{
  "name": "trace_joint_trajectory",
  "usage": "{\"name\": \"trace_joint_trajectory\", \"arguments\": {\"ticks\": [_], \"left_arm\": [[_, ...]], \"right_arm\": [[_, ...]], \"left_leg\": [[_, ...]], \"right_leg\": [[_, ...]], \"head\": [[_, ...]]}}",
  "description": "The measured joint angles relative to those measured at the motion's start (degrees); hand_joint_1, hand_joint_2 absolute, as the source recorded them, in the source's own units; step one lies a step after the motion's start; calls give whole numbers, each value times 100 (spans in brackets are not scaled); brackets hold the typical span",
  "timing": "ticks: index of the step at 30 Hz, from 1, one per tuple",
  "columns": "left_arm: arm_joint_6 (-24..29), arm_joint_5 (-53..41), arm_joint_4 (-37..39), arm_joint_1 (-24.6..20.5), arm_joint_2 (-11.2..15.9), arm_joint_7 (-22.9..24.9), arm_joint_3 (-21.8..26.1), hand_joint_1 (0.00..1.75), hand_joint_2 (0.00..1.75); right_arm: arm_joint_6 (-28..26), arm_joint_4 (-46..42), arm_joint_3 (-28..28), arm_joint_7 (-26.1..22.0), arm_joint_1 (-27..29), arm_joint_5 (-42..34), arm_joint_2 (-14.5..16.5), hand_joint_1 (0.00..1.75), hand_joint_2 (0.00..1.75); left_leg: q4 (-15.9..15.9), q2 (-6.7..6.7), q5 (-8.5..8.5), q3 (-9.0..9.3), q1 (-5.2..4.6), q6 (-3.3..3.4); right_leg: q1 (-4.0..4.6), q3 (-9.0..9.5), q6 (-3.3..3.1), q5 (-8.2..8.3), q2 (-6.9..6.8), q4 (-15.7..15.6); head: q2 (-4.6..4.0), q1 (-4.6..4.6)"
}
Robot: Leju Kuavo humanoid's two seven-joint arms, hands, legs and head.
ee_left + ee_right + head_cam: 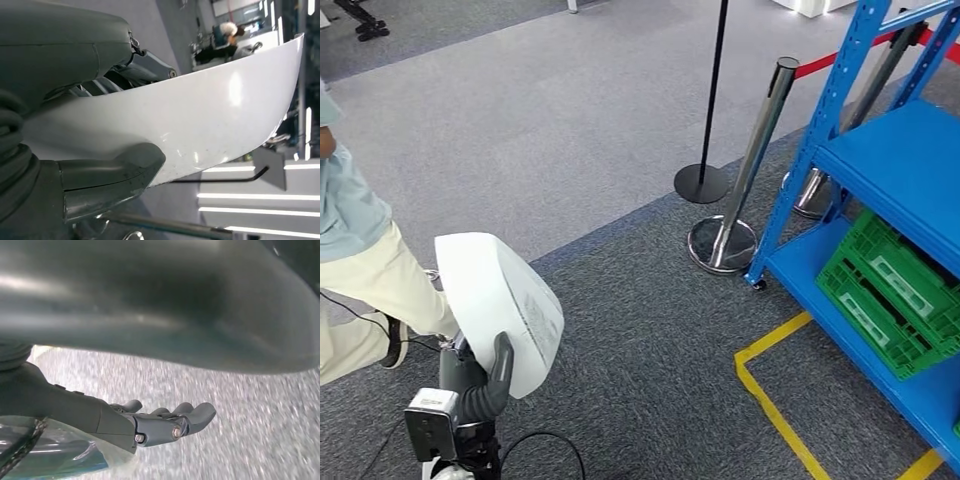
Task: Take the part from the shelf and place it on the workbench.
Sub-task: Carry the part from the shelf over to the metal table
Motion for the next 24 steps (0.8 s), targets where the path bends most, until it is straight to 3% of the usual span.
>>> {"name": "trace_joint_trajectory", "arguments": {"ticks": [1,2,3,4,6,8,9,10,11,13,14,16,17,18,19,21,23,24], "left_arm": [[26,-7,-20,12,1,-24,-8,175,175],[47,-13,-42,39,3,-30,-16,175,175],[66,-17,-66,80,7,-30,-20,175,175],[80,-21,-91,130,10,-31,-22,175,175],[90,-27,-136,184,14,-35,-29,175,175],[90,-30,-154,196,14,-36,-42,175,175],[91,-27,-154,206,15,-34,-46,175,175],[96,-24,-154,219,19,-30,-48,175,175],[111,-19,-154,230,22,-26,-47,175,175],[142,5,-157,251,25,-23,-40,175,175],[147,26,-160,261,25,-27,-33,175,175],[117,77,-166,277,22,-46,-20,175,175],[87,103,-166,284,19,-70,-14,175,175],[55,131,-167,293,15,-102,-10,175,175],[26,157,-167,302,12,-141,-7,175,175],[4,190,-167,292,8,-200,-7,175,175],[17,199,-167,265,5,-224,-13,175,175],[27,203,-167,259,4,-227,-16,175,175]], "right_arm": [[-24,0,6,10,-6,64,-1,0,0],[-40,0,16,17,-13,127,-2,0,0],[-47,-1,31,19,-25,180,-3,0,0],[-52,-1,44,18,-37,221,-3,0,0],[-62,-2,58,18,-46,255,-5,0,0],[-67,-2,60,18,-41,263,-9,0,0],[-67,-2,60,18,-36,262,-10,0,0],[-70,-2,60,15,-27,260,-12,0,0],[-78,-2,60,7,-19,258,-13,0,0],[-68,-2,61,-42,-12,286,-14,0,0],[-59,1,73,-73,-12,337,-11,0,0],[-83,6,143,-110,-16,481,2,0,0],[-121,9,195,-102,-23,544,8,0,0],[-163,9,241,-75,-31,584,13,0,0],[-195,9,278,-40,-39,606,15,0,0],[-251,8,299,16,-44,597,18,0,0],[-287,7,300,27,-42,574,19,0,0],[-296,7,300,28,-40,566,20,0,0]], "left_leg": [[-149,104,6,61,-37,32],[-188,112,-19,65,-61,49],[-215,38,-14,62,-53,69],[-252,-37,6,72,-38,91],[-330,-185,54,101,1,148],[-352,-335,75,105,15,176],[-352,-420,76,104,16,179],[-351,-509,75,109,17,179],[-349,-602,73,117,21,177],[-332,-779,59,141,37,151],[-305,-853,43,139,38,123],[-235,-979,19,94,41,59],[-214,-1041,24,62,46,23],[-206,-1103,36,37,58,-7],[-195,-1111,35,17,67,-38],[37,-894,-107,-92,60,-92],[707,-585,-443,-398,62,-136],[1086,-518,-596,-576,72,-148]], "right_leg": [[14,5,24,-14,-61,0],[26,12,51,-25,-129,-6],[26,25,78,-35,-194,-25],[24,35,111,-69,-167,-20],[15,-72,168,-264,123,261],[6,-423,180,-605,446,1003],[4,-626,182,-732,499,1384],[-1,-768,186,-755,516,1609],[-9,-815,192,-657,523,1617],[-38,-612,208,-201,601,1016],[-60,-460,218,-16,734,631],[-94,-247,191,124,952,153],[-90,-214,155,102,984,103],[-83,-198,109,102,930,94],[-75,-194,71,114,860,101],[-74,-174,4,122,726,87],[-50,-156,-50,102,569,83],[-33,-151,-68,91,485,83]], "head": [[0,1],[0,-4],[0,-5],[0,3],[0,20],[0,28],[0,28],[0,26],[0,26],[0,27],[0,30],[0,30],[0,29],[0,27],[0,27],[0,-7],[0,-39],[0,-40]]}}
